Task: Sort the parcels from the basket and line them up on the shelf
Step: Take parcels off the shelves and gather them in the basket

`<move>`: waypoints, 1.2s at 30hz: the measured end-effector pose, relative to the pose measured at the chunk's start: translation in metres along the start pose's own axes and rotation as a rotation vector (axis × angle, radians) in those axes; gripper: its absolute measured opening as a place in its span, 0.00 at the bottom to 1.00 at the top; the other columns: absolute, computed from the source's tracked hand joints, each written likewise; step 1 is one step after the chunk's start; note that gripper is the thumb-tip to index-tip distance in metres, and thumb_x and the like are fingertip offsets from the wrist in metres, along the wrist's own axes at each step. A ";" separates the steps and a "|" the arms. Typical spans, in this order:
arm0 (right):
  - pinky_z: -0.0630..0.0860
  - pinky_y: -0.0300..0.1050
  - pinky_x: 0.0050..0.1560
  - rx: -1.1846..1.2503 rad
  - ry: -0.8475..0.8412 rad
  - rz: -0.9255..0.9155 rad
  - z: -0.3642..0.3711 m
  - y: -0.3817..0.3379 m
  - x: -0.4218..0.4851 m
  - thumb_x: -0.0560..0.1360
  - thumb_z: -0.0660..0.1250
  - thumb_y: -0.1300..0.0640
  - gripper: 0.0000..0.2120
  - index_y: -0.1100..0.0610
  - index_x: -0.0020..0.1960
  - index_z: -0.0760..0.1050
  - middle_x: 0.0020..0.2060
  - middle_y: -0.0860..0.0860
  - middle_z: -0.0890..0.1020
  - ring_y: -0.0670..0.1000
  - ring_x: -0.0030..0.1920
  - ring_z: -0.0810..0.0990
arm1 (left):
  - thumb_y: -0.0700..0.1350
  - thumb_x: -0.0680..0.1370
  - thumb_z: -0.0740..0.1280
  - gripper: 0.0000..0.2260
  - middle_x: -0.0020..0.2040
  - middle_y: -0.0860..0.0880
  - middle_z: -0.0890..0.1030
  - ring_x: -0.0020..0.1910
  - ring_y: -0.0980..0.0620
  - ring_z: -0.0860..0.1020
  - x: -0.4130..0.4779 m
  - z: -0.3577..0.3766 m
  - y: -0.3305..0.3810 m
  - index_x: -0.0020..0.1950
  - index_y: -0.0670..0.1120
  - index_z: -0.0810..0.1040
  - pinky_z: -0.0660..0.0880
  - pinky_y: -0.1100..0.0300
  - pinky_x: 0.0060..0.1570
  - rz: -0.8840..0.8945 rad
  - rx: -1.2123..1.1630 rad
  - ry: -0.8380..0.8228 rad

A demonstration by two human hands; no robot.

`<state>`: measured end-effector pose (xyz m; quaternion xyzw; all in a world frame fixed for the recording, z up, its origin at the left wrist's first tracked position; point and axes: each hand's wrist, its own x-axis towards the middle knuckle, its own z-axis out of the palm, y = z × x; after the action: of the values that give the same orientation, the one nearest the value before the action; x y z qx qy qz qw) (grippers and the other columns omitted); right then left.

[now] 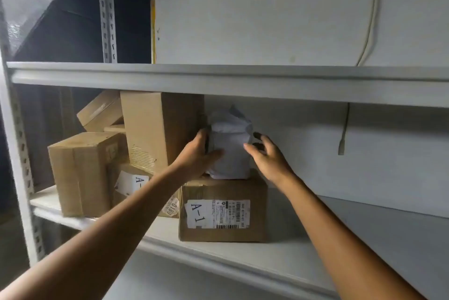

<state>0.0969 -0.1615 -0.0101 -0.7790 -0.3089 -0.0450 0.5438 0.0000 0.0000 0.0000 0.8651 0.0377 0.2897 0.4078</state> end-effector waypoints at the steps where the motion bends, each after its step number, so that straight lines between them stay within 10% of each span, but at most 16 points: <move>1: 0.71 0.52 0.67 0.039 -0.002 -0.001 0.003 0.003 0.006 0.76 0.65 0.42 0.28 0.49 0.74 0.64 0.68 0.52 0.74 0.53 0.66 0.74 | 0.42 0.76 0.70 0.31 0.64 0.47 0.74 0.62 0.48 0.74 0.006 0.002 -0.003 0.75 0.45 0.60 0.75 0.51 0.59 0.007 -0.037 0.031; 11: 0.71 0.53 0.67 0.136 -0.013 0.059 0.017 -0.009 0.005 0.77 0.62 0.40 0.26 0.49 0.72 0.66 0.68 0.52 0.74 0.52 0.65 0.74 | 0.53 0.69 0.74 0.32 0.57 0.46 0.79 0.55 0.49 0.79 0.020 0.004 -0.011 0.69 0.47 0.68 0.78 0.47 0.55 -0.005 -0.150 0.031; 15: 0.68 0.52 0.67 0.117 0.046 0.112 0.007 -0.025 -0.009 0.78 0.53 0.34 0.30 0.50 0.73 0.64 0.71 0.52 0.70 0.54 0.69 0.70 | 0.41 0.76 0.70 0.25 0.61 0.47 0.76 0.58 0.50 0.77 0.007 0.008 0.004 0.70 0.46 0.65 0.79 0.54 0.53 0.066 -0.181 0.002; 21: 0.72 0.61 0.66 0.198 0.180 0.222 -0.003 -0.027 -0.043 0.55 0.46 0.14 0.54 0.43 0.71 0.68 0.66 0.52 0.76 0.56 0.64 0.76 | 0.37 0.76 0.69 0.28 0.66 0.48 0.75 0.58 0.52 0.77 -0.015 0.010 0.014 0.73 0.48 0.63 0.79 0.49 0.53 0.184 -0.274 -0.074; 27: 0.74 0.60 0.63 0.162 0.287 0.272 -0.014 -0.049 -0.081 0.63 0.46 0.19 0.43 0.43 0.67 0.70 0.63 0.51 0.78 0.55 0.60 0.77 | 0.41 0.76 0.70 0.27 0.58 0.56 0.77 0.51 0.61 0.79 -0.044 0.026 0.020 0.73 0.51 0.66 0.79 0.67 0.45 0.266 -0.390 -0.041; 36: 0.78 0.58 0.57 0.510 0.254 0.357 -0.032 -0.038 -0.106 0.78 0.56 0.35 0.23 0.50 0.63 0.73 0.52 0.53 0.80 0.57 0.54 0.78 | 0.41 0.75 0.71 0.29 0.65 0.52 0.76 0.59 0.54 0.77 -0.064 0.033 0.025 0.74 0.54 0.65 0.78 0.53 0.56 0.245 -0.437 -0.145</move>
<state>-0.0002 -0.2267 -0.0089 -0.6479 -0.0988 0.0328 0.7546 -0.0394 -0.0582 -0.0286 0.7729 -0.1601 0.2755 0.5487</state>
